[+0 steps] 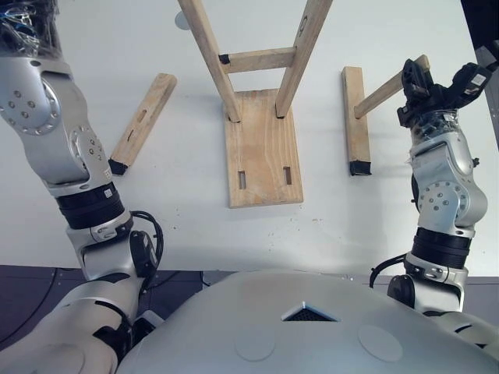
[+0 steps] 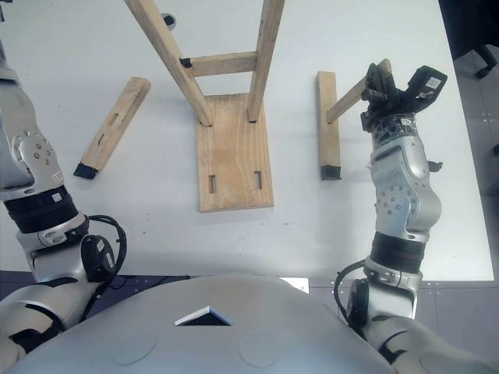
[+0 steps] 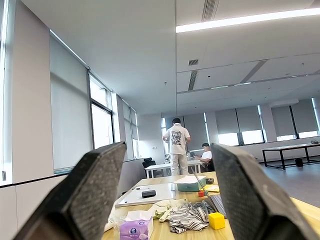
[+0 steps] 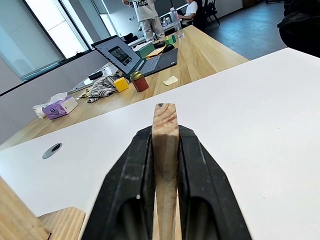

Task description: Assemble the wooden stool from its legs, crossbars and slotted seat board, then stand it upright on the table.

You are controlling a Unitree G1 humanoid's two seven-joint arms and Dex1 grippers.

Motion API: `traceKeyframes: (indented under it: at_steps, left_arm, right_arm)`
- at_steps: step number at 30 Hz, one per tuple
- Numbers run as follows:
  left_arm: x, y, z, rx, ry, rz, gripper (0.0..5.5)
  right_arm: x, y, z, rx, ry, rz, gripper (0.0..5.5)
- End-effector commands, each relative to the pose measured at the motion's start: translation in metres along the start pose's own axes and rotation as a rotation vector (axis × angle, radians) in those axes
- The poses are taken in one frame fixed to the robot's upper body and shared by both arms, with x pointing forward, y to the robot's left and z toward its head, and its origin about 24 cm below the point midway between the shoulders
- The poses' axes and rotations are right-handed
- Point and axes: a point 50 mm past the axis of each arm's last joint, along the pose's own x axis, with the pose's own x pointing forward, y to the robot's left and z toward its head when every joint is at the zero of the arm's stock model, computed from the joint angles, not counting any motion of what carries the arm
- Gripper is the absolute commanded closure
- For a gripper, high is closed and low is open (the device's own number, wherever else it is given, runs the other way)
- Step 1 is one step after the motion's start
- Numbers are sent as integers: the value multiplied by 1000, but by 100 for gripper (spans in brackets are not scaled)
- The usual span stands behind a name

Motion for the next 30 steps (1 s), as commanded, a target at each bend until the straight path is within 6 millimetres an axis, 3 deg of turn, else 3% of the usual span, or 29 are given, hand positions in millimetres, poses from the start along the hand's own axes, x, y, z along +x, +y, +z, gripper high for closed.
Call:
traceKeyframes:
  at_steps: [1, 7, 11, 17, 22, 27, 30]
  left_arm:
    - [1, -1, -2, -2, 15, 6, 244]
    - [2, -1, -3, -5, 19, 7, 244]
    - [3, -1, -3, -9, 23, 8, 244]
    - [6, 1, -4, -13, 27, 15, 244]
    - [5, 1, -5, -12, 30, 15, 244]
    - [3, 1, -4, -4, 30, 18, 244]
    - [-2, 3, -6, -4, 44, 33, 244]
  right_arm:
    - [-1, -2, -13, -41, 47, -42, 511]
    - [-13, 13, -30, -282, 59, 60, 511]
    - [-22, 5, -51, -298, 87, 53, 511]
    - [-29, -6, -80, -319, 278, 38, 511]
    - [-29, -4, -72, -332, 273, 51, 511]
    - [-33, 1, -44, -372, 233, 91, 422]
    - [-40, 0, -40, -412, 369, 150, 366]
